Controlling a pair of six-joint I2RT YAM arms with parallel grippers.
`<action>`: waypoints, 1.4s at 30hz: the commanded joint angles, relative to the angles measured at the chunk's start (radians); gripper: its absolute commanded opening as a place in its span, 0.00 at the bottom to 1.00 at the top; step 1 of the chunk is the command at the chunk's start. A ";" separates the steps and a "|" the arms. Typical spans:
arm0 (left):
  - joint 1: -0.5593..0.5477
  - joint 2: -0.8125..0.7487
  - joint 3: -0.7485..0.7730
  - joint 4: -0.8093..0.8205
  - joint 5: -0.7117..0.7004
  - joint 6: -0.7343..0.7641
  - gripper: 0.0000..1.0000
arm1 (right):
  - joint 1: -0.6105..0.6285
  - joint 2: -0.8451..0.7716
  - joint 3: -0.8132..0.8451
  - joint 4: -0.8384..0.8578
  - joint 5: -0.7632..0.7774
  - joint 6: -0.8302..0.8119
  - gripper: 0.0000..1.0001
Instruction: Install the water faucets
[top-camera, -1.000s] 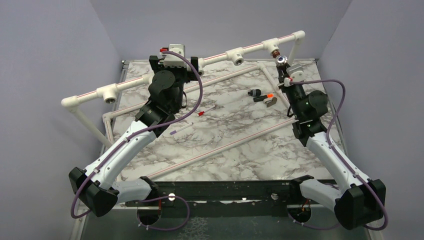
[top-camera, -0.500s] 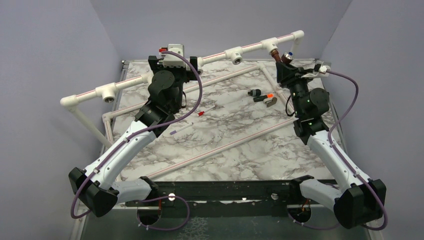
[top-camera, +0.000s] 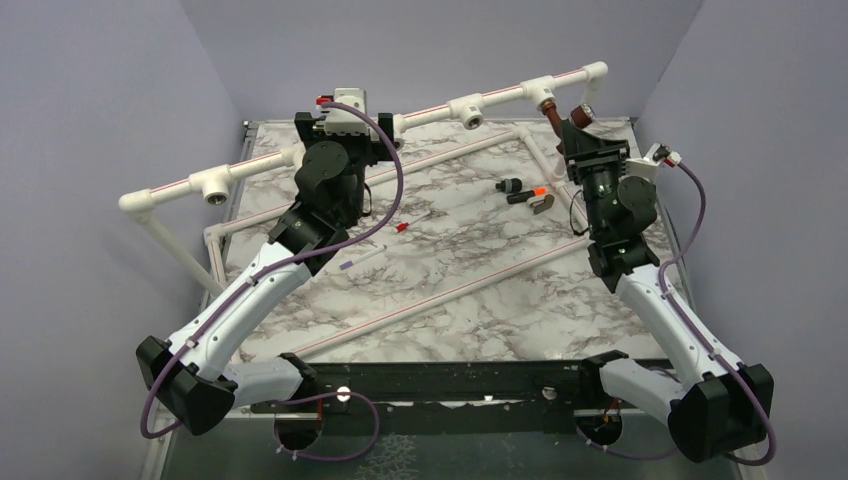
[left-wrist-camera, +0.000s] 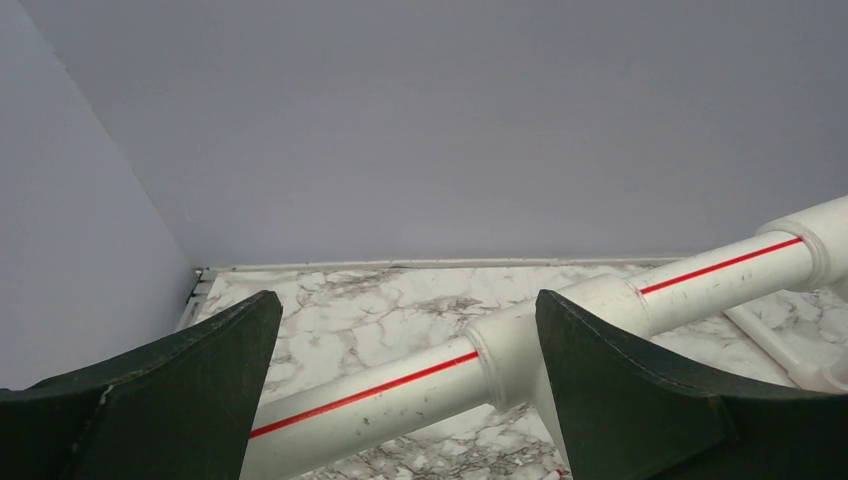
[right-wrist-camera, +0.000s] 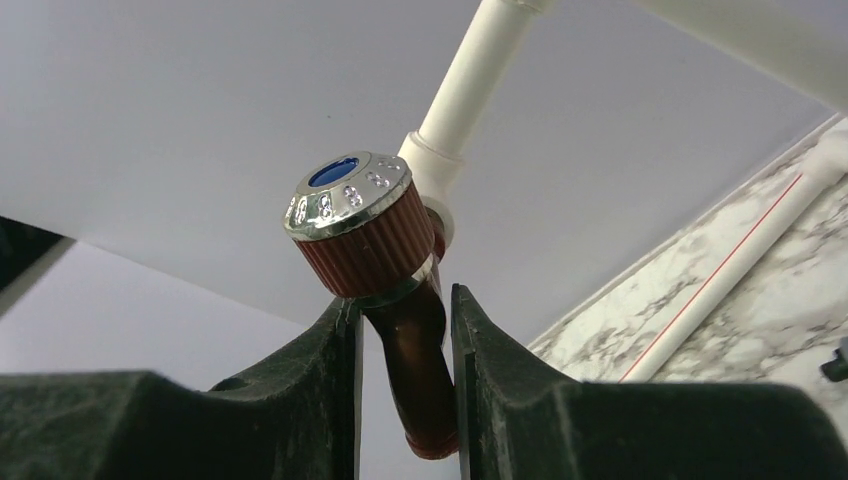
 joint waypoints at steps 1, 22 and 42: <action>-0.006 0.027 -0.041 -0.119 0.006 0.009 0.99 | 0.030 -0.033 -0.019 -0.111 -0.004 0.467 0.01; -0.005 0.027 -0.041 -0.119 0.004 0.011 0.99 | 0.030 -0.073 0.042 -0.271 0.038 0.369 0.61; -0.006 0.034 -0.042 -0.117 0.004 0.012 0.99 | 0.028 -0.251 0.024 -0.342 0.077 -0.100 0.80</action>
